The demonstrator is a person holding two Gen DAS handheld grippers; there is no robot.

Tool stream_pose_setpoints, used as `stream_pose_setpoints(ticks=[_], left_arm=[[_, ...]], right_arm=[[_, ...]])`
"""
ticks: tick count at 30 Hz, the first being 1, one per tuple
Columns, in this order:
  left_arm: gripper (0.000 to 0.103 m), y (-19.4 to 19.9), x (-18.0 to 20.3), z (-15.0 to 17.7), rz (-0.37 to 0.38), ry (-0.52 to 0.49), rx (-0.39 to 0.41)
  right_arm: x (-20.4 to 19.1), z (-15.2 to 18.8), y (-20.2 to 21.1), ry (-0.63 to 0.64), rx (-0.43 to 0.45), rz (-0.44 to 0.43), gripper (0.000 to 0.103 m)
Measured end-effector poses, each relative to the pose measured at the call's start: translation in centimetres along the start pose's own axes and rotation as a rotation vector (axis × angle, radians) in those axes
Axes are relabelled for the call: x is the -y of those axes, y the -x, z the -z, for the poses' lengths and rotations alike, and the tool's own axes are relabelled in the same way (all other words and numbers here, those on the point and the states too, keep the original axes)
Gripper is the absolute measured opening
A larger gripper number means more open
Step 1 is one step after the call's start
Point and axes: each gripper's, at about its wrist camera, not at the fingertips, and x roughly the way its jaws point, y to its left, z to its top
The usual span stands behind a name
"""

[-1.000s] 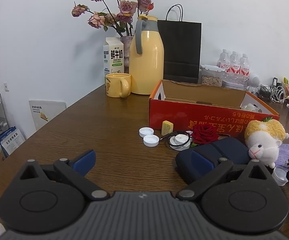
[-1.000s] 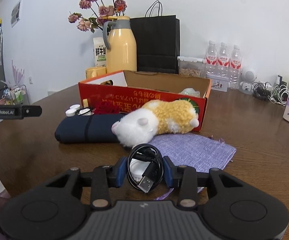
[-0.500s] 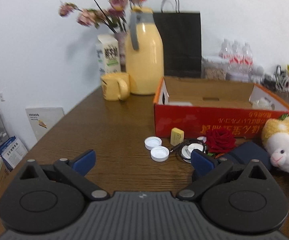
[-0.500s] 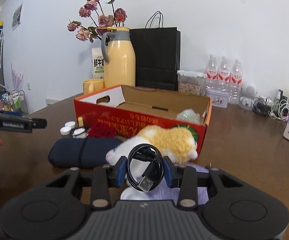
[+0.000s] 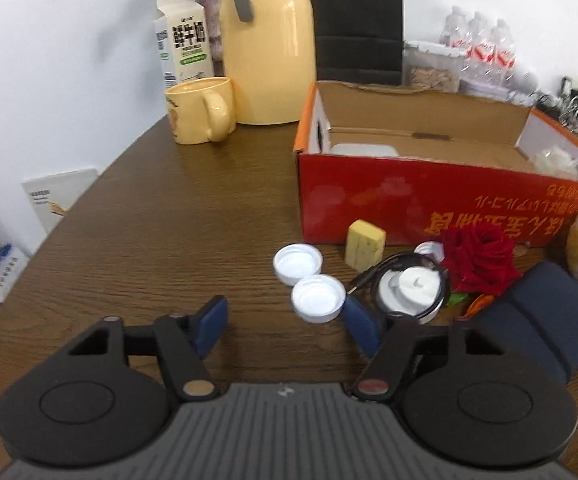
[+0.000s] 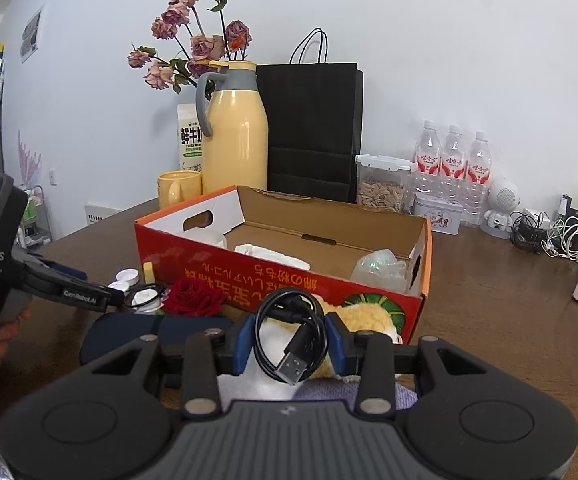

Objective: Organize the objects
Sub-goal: 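Grasp the black cable with the right tool while the left tool grasps a white cap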

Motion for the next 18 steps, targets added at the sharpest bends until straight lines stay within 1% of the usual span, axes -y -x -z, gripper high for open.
stream_pose_setpoints(ticks=[1, 3, 4, 5, 8, 14, 18], left_arm=[[0.057, -0.1, -0.1, 0.0, 0.018, 0.003, 0.002], [0.053, -0.2, -0.3, -0.1, 0.054, 0.007, 0.006], [0.043, -0.3, -0.3, 0.0, 0.064, 0.008, 0.006], [0.029, -0.2, -0.3, 0.0, 0.074, 0.005, 0.013], [0.029, 0.0, -0.4, 0.1, 0.103, 0.002, 0.024], [0.029, 2.0, -0.7, -0.4, 0.072, 0.022, 0.094], [0.029, 4.0, -1.0, -1.6, 0.075, 0.041, 0.158]], right_arm=[[0.0, -0.2, -0.2, 0.001, -0.001, -0.001, 0.037], [-0.1, -0.5, -0.5, 0.004, -0.002, -0.006, 0.037], [-0.2, -0.6, -0.6, 0.005, -0.002, -0.008, 0.037], [-0.3, -0.8, -0.7, 0.005, -0.002, -0.010, 0.037], [-0.4, -1.1, -1.1, 0.009, -0.003, -0.017, 0.037], [-0.5, -1.6, -1.5, 0.013, 0.004, -0.021, 0.037], [-0.4, -2.3, -1.6, 0.017, 0.019, -0.021, 0.037]])
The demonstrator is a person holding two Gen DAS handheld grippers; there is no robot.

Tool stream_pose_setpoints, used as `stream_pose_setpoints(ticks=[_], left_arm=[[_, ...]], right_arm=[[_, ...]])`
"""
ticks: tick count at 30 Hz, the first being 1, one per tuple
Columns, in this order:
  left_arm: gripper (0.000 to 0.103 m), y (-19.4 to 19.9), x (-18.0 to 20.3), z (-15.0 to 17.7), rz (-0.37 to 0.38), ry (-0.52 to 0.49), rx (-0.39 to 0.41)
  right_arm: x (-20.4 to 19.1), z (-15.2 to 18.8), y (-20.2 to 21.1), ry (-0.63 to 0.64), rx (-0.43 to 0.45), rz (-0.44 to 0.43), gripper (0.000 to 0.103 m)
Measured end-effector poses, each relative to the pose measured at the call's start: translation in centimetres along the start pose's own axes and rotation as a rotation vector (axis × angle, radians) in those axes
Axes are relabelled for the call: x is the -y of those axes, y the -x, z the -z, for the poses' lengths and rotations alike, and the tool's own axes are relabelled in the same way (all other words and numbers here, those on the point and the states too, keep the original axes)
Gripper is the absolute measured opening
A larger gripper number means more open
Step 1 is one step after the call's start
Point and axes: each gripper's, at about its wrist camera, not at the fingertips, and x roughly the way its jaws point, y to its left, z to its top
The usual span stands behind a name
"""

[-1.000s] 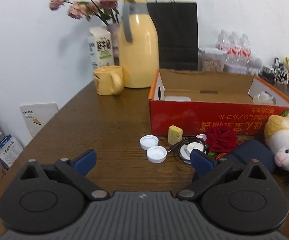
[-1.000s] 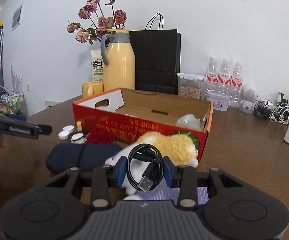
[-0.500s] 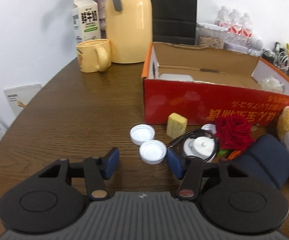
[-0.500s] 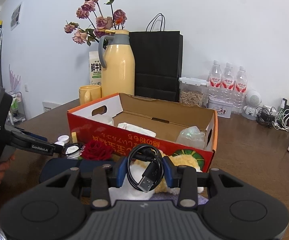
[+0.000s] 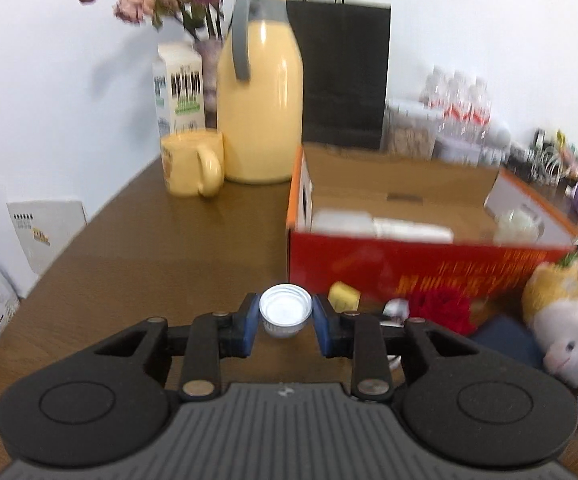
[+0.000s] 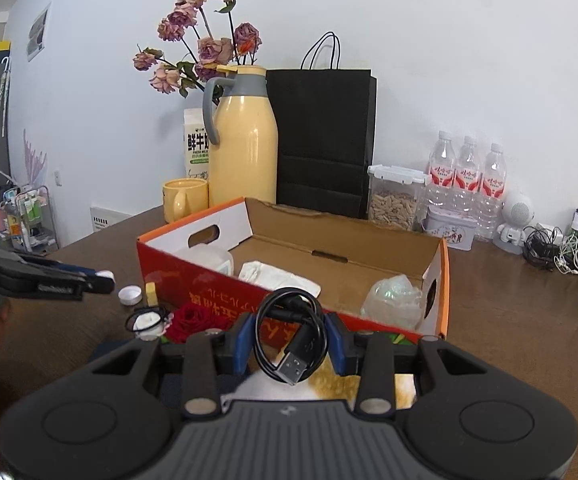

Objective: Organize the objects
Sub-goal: 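Grasp the black cable with the right tool while the left tool grasps a white cap, then carry the cable and cap into the box and open both tools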

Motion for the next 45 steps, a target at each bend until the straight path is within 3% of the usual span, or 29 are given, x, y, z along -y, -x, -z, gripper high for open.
stream_pose_setpoints(ticks=[7, 16, 22, 28, 39, 40, 42, 44, 45], left_arm=[[0.029, 1.2, 1.9, -3.5, 0.037, -0.011, 0.105], [0.029, -1.8, 5.7, -7.9, 0.088, -0.032, 0.168], [0.029, -5.5, 7.9, -9.9, 0.067, -0.026, 0.164], [0.029, -9.3, 9.3, -10.1, 0.014, -0.050, 0.135], [0.030, -11.8, 9.3, -8.4, 0.012, -0.069, 0.057], [0.031, -11.6, 9.3, -8.3, 0.003, -0.069, 0.061], [0.041, -11.4, 9.2, -8.3, -0.007, -0.070, 0.071], [0.072, -11.0, 9.1, -8.4, -0.022, -0.059, 0.091], [0.081, -10.9, 9.1, -8.5, -0.031, -0.055, 0.102]], right_arm=[[0.2, -1.9, -1.5, 0.001, 0.027, -0.001, 0.037], [0.7, -5.3, -5.5, 0.004, 0.052, 0.019, 0.037], [1.3, -7.1, -9.9, -0.013, 0.029, 0.043, 0.037], [2.5, -6.6, -14.2, -0.045, -0.037, 0.075, 0.037], [3.6, -4.9, -15.4, -0.075, -0.080, 0.066, 0.038], [3.6, -4.8, -15.3, -0.075, -0.076, 0.070, 0.039], [3.4, -4.8, -14.9, -0.073, -0.067, 0.085, 0.052], [3.6, -4.8, -14.6, -0.075, -0.057, 0.101, 0.082], [3.6, -4.8, -14.4, -0.077, -0.048, 0.110, 0.087]])
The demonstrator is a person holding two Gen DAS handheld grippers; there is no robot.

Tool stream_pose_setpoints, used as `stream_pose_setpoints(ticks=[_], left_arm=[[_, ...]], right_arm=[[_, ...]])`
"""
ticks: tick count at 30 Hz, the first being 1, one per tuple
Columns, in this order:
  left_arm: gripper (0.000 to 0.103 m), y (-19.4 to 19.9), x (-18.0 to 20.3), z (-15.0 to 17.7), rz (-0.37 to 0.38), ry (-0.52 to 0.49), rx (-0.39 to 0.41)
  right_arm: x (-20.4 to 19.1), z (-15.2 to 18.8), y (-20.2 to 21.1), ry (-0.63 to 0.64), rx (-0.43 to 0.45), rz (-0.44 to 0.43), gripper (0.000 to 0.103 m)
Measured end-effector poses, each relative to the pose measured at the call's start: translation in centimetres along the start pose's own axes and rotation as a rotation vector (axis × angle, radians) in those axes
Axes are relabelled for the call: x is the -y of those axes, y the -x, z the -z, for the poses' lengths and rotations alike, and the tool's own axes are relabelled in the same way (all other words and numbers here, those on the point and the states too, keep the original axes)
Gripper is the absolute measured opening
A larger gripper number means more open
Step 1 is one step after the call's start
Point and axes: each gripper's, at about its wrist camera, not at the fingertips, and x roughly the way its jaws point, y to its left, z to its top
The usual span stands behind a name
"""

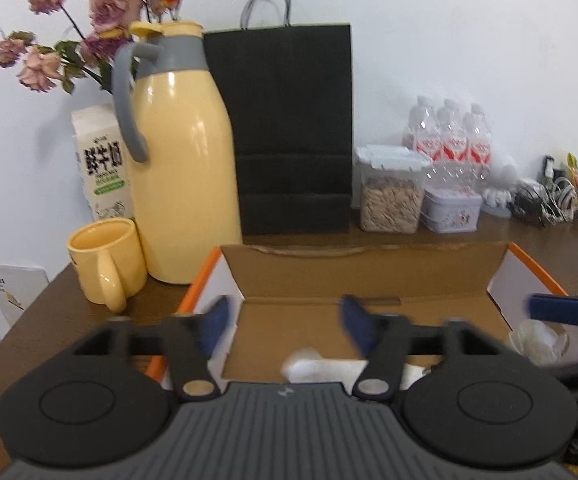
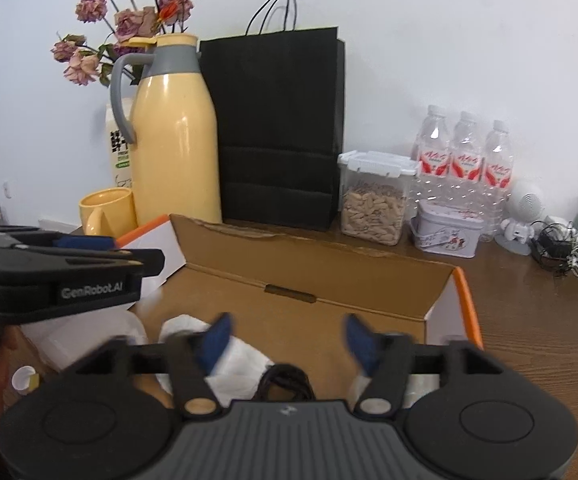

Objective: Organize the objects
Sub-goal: 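Carry the cable and cap into the box and open both tools, then move both tools back over the remaining table items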

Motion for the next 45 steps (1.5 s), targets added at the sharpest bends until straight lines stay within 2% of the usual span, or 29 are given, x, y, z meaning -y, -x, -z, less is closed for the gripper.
stream_pose_setpoints(ticks=[1, 2, 4, 19, 35, 45], left_arm=[[0.099, 0.1, 0.0, -0.1, -0.012, 0.003, 0.009], [0.103, 0.2, 0.0, -0.1, -0.023, 0.003, 0.020], [0.103, 0.4, 0.1, -0.2, -0.042, 0.002, 0.035], [0.103, 1.6, 0.1, -0.4, -0.051, 0.006, 0.058], [0.103, 8.8, -1.8, -0.4, -0.034, 0.002, 0.104], [0.103, 13.1, -3.6, 2.1, -0.054, 0.007, 0.080]], right_arm=[[0.1, -0.1, 0.2, -0.002, 0.008, 0.004, 0.091], [0.2, -0.1, 0.3, -0.007, 0.013, 0.008, 0.097], [0.5, -0.1, 0.4, -0.021, 0.016, 0.016, 0.103], [0.9, -0.2, 1.9, -0.030, 0.042, 0.010, 0.103], [1.6, 0.3, 8.2, -0.012, 0.081, 0.021, 0.103], [1.8, 3.2, 12.8, 0.000, 0.043, 0.021, 0.103]])
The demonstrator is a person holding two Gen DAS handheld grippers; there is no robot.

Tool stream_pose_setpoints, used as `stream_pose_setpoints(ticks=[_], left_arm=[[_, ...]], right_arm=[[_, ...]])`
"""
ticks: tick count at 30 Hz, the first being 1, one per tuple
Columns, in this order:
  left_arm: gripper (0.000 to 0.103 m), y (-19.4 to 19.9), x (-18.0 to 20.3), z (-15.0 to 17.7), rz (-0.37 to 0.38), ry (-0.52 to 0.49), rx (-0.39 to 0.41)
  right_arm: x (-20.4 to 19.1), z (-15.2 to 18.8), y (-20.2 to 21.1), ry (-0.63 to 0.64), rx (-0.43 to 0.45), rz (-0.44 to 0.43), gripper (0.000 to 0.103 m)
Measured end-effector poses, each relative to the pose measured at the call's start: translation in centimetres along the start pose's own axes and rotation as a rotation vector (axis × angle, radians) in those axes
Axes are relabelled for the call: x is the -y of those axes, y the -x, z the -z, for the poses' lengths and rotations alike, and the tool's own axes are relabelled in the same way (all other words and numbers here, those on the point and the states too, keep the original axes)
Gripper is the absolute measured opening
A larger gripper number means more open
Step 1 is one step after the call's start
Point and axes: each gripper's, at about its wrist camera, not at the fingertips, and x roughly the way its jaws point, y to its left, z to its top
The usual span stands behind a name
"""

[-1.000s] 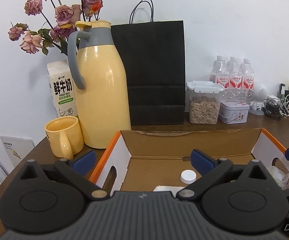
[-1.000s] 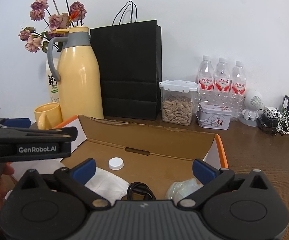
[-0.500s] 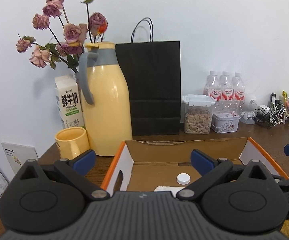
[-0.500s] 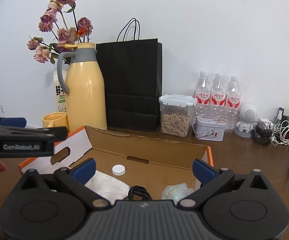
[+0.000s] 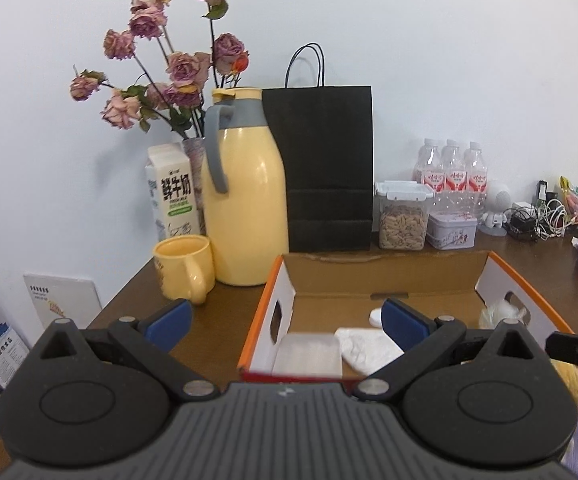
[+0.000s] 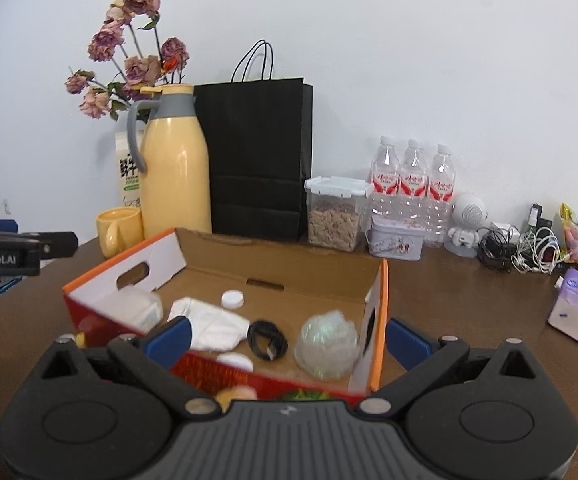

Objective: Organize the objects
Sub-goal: 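Move both tools back over the remaining table items, then grasp the yellow-and-white plush sheep with the right tool while the left tool grasps a white cap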

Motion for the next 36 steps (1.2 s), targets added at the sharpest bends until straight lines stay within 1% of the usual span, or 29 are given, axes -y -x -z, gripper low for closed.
stream_pose_setpoints(ticks=[8, 16, 20, 23, 27, 30, 32, 33, 36], left_arm=[[0.103, 2.4, -1.5, 3.0, -0.021, -0.004, -0.053], [0.103, 5.1, -3.2, 5.8, -0.032, 0.023, -0.082], [0.103, 5.7, -3.6, 6.7, -0.036, 0.042, -0.098], [0.103, 5.6, -3.9, 6.9, -0.041, 0.054, -0.108], [0.103, 5.5, -4.4, 7.3, -0.034, 0.064, -0.112], [0.103, 5.1, -5.0, 7.7, -0.038, 0.071, -0.127], [0.103, 4.7, -5.5, 8.1, -0.040, 0.086, -0.141], [0.103, 4.6, -5.7, 8.2, -0.037, 0.092, -0.143], [0.103, 4.3, -6.3, 8.5, -0.030, 0.106, -0.146]], right_arm=[[-0.1, 3.0, 3.6, 0.009, -0.043, -0.007, 0.103], [0.2, 6.3, 5.3, -0.013, -0.114, -0.011, 0.103], [-0.3, 6.7, 5.4, -0.022, -0.129, -0.036, 0.103], [-1.2, 6.4, 4.7, -0.035, -0.133, -0.056, 0.103], [-2.1, 5.8, 3.2, -0.085, -0.155, -0.067, 0.103], [-2.5, 5.1, 1.4, -0.124, -0.180, -0.060, 0.097], [-2.6, 4.7, 0.2, -0.159, -0.216, -0.048, 0.085], [-2.5, 4.6, -0.5, -0.183, -0.235, -0.049, 0.083], [-2.6, 4.7, -1.6, -0.227, -0.272, -0.039, 0.082]])
